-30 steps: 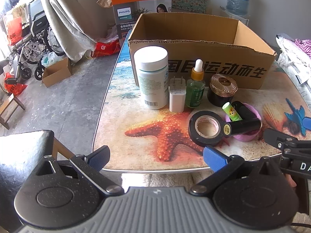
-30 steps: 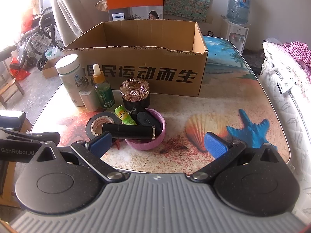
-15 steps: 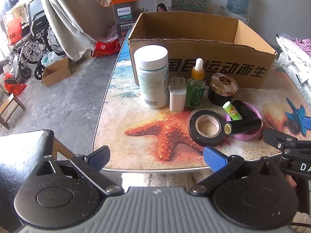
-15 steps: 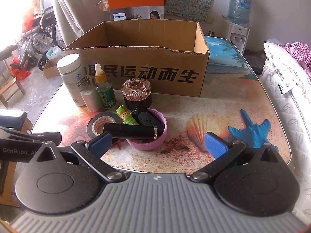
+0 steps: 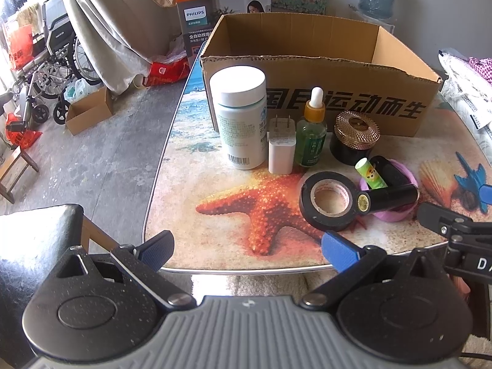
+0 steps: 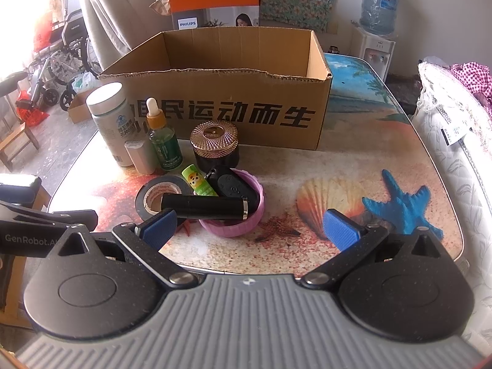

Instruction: Organize rigid objects

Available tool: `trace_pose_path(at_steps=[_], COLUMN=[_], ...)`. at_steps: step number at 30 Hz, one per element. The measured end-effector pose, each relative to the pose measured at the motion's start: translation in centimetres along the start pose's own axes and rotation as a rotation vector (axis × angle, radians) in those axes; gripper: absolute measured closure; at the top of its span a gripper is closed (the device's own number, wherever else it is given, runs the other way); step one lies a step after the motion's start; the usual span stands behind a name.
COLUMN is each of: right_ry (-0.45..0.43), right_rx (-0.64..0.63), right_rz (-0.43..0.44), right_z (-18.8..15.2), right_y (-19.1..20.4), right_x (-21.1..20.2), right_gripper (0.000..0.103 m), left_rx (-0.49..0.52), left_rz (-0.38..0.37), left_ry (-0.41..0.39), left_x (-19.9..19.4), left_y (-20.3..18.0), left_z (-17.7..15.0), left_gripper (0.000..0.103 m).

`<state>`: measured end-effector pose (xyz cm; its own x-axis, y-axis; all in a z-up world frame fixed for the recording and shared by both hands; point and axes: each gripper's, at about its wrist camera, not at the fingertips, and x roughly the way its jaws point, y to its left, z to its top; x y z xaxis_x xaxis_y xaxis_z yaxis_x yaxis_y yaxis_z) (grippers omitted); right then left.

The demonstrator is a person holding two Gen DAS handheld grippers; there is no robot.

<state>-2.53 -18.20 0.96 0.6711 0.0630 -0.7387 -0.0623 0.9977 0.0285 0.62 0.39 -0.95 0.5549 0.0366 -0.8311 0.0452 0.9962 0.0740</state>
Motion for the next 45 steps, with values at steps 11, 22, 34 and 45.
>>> trace_pose_path(at_steps=[11,22,34,45], right_ry=[0.028,-0.017,0.173,0.323], right_rx=[0.015,0.154,0.646,0.886], right_rz=[0.004,0.075,0.535,0.665], right_z=[0.4,1.4,0.4,-1.8], right_y=[-0.4,-4.5,-10.1,-10.2], right_x=[1.3,1.7,5.4,9.4], right_gripper=[0.001,0.001,0.015,0.042], left_rx=[0.009,0.028,0.276,0.327], left_rz=[-0.001,-0.154,-0.326,-0.384], left_ry=[0.031,-0.065,-0.101,-0.025], left_x=[1.3,1.0,1.7,4.6], left_y=[-0.4,-0.7,-5.8,-7.5], left_z=[0.9,1.1,2.4,3.3], left_gripper=[0.0,0.001,0.026,0.051])
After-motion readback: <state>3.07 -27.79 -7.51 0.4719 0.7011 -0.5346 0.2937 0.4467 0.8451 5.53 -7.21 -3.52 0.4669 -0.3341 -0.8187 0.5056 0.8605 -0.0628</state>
